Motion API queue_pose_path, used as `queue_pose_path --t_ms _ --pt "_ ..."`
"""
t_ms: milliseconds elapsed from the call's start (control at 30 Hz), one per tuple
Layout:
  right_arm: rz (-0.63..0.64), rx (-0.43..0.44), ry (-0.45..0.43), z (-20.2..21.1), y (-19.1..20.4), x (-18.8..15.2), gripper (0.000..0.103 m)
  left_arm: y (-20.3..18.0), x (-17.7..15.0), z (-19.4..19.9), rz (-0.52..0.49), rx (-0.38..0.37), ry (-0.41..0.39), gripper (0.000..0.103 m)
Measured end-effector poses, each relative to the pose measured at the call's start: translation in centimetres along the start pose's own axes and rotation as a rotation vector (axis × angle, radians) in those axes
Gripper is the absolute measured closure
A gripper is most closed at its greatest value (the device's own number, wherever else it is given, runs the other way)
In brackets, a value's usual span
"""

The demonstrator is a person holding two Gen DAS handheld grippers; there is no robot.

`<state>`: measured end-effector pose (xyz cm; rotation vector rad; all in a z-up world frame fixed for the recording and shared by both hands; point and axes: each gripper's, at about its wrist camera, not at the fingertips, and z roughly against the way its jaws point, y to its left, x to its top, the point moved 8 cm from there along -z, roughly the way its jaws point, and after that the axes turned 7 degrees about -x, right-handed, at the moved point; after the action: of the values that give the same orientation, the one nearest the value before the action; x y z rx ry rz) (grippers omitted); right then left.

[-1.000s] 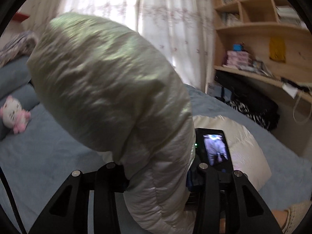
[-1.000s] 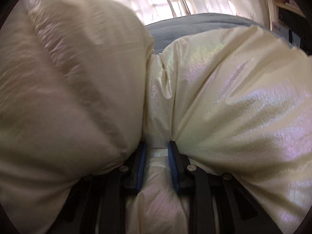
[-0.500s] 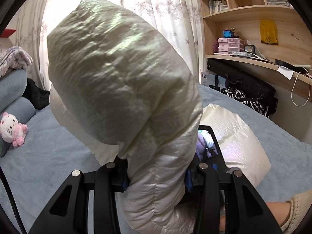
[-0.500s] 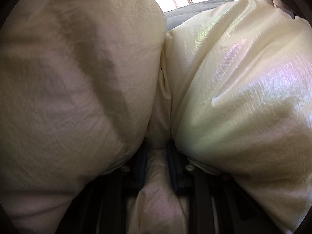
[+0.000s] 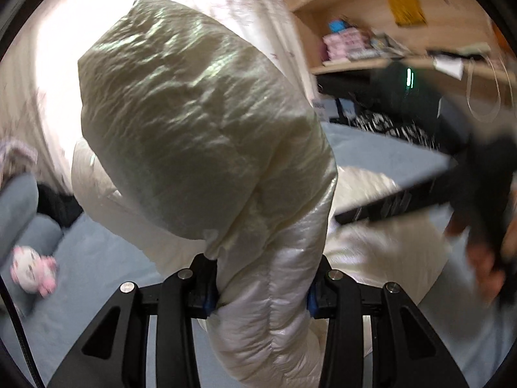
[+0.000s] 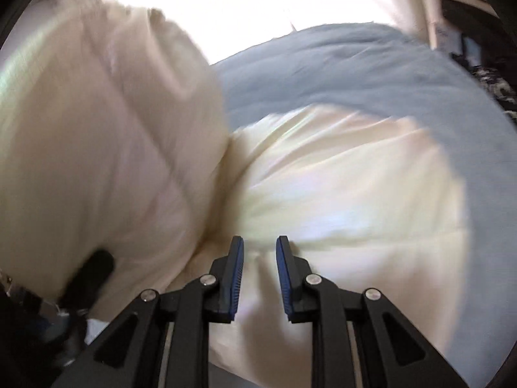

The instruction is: Fold large clothes

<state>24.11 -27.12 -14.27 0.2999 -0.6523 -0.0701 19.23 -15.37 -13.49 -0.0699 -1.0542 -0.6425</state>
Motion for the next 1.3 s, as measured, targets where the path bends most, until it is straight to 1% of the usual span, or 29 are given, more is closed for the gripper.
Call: queue_pose_path --t_ms 67,267,367,467,500,633,667,733,800,833,867,900,967,1033,1133,1167,1233,1267,1300 --pt "-0.018 -0.046 -0.030 1.5 -2.5 0.5 0.082 -1.7 -0.3 -0.4 -0.091 0.004 0.027 0.064" --pt "-0.105 -0.093 -0.064 3.3 -6.9 0.6 0.082 -6.7 -1.8 -2.1 -0.351 0.021 0.109 0.064" --pt "-0.123 -0.115 -0.071 4.0 -7.4 0.5 0.082 -9.3 -3.0 -2.9 -0.489 0.044 0.144 0.064" --pt "-0.140 -0.134 -0.093 5.1 -7.9 0.3 0.082 -11.1 -4.0 -3.5 -0.574 0.058 0.171 0.063" --pt "-0.151 -0.138 -0.102 6.1 -7.7 -0.4 0.080 -11.5 -4.2 -3.6 -0.596 0.064 0.179 0.063" --pt "-0.211 -0.125 -0.142 9.1 -9.0 -1.1 0.070 -12.3 -5.1 -4.0 -0.659 0.079 0.212 0.062" --pt "-0.218 -0.108 -0.149 9.9 -8.8 -1.3 0.066 -12.4 -5.3 -4.0 -0.672 0.082 0.218 0.062" --pt "-0.214 -0.059 -0.163 11.2 -8.2 -0.8 0.064 -12.5 -5.7 -3.8 -0.698 0.086 0.230 0.062" --pt "-0.170 -0.022 -0.165 12.1 -6.6 -0.3 0.063 -12.7 -6.0 -3.6 -0.719 0.087 0.238 0.062" --pt "-0.140 -0.012 -0.162 12.3 -5.7 0.0 0.060 -12.8 -6.2 -3.4 -0.730 0.089 0.243 0.062" --pt "-0.101 -0.001 -0.152 12.1 -4.7 0.4 0.054 -12.8 -6.4 -3.3 -0.739 0.090 0.245 0.062" --pt "-0.070 0.012 -0.136 11.8 -3.7 0.8 0.046 -12.8 -6.6 -3.1 -0.748 0.091 0.247 0.062" --pt "-0.009 0.029 -0.091 10.8 -1.5 1.4 0.039 -12.7 -7.0 -2.7 -0.763 0.089 0.252 0.060" --pt "0.054 0.040 -0.050 9.4 0.5 1.9 0.039 -13.5 -6.7 -2.7 -0.771 0.077 0.257 0.059" --pt "0.112 0.026 0.004 6.8 1.7 2.6 0.038 -14.6 -6.6 -2.5 -0.766 0.042 0.263 0.054" --pt "0.118 0.035 0.020 6.2 2.1 2.7 0.039 -14.5 -6.7 -2.2 -0.761 0.028 0.266 0.052" --pt "0.122 0.086 0.039 5.3 2.8 3.0 0.039 -13.8 -5.7 -2.3 -0.757 0.009 0.272 0.047" --pt "0.139 0.078 0.049 5.2 2.7 3.1 0.039 -13.7 -5.8 -2.1 -0.756 0.001 0.273 0.046" --pt "0.139 0.099 0.056 5.0 2.8 3.2 0.039 -13.7 -5.8 -1.8 -0.754 -0.011 0.272 0.045"
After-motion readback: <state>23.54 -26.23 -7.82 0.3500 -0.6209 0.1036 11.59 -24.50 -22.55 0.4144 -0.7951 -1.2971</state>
